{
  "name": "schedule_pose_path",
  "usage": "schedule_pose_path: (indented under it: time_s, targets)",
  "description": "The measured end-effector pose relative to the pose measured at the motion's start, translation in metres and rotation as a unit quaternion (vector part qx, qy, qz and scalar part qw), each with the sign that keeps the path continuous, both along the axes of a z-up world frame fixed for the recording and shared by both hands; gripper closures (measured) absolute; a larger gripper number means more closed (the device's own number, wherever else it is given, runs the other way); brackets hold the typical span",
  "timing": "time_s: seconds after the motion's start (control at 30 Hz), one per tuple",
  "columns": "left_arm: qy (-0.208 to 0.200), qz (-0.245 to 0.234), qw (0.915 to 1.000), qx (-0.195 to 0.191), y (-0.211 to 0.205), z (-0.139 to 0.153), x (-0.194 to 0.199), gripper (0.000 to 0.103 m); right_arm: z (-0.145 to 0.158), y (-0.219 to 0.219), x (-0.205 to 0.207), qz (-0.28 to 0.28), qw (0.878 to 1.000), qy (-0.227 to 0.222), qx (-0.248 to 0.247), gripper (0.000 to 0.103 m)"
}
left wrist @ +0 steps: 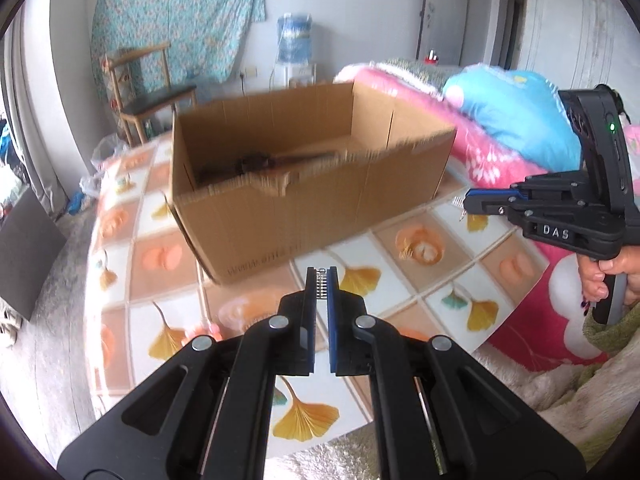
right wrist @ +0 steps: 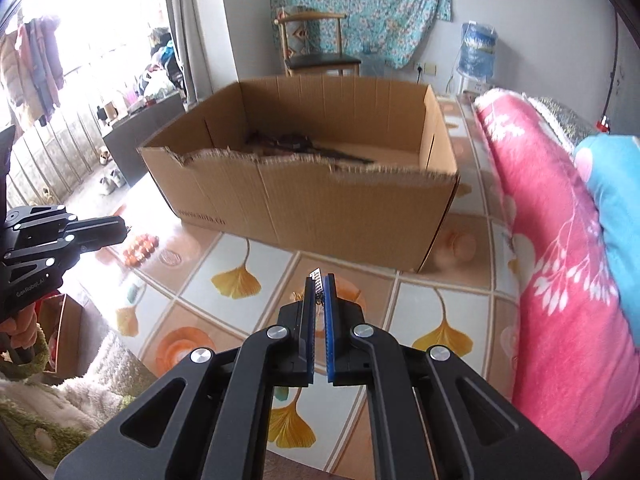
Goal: Organize jewelry
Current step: 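Carry both held earrings over the box with the left and right tools, then lower both earrings into the box and open both tools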
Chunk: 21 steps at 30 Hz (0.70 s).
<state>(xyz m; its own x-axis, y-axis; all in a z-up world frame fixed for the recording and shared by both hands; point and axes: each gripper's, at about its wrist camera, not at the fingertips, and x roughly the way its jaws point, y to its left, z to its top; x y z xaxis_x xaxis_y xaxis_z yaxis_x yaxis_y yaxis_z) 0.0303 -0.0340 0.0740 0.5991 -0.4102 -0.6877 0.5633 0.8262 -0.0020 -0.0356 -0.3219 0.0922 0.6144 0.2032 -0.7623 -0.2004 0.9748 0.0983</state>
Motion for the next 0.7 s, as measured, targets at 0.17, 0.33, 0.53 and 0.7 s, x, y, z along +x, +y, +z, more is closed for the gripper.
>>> schedule_pose_path:
  time_s: [0.17, 0.33, 0.53, 0.7]
  targets:
    - [-0.055, -0.023, 0.998, -0.022, -0.006, 0.044, 0.006, 0.099, 0.041, 0.002, 0.002, 0.016, 0.998, -0.056, -0.006, 0.099]
    - [-0.084, -0.049, 0.9948, -0.033, -0.025, 0.075, 0.038, 0.099, 0.078, 0.003, 0.026, 0.051, 0.992, -0.113, -0.017, 0.099]
    - [0.045, -0.073, 0.9955, -0.04, -0.064, 0.058, 0.119, 0.099, 0.072, -0.007, 0.105, 0.099, 0.993, -0.051, 0.027, 0.099]
    - [0.157, -0.071, 0.9848, -0.021, -0.094, 0.013, 0.172, 0.099, 0.039, -0.009, 0.157, 0.103, 0.994, 0.034, 0.029, 0.099]
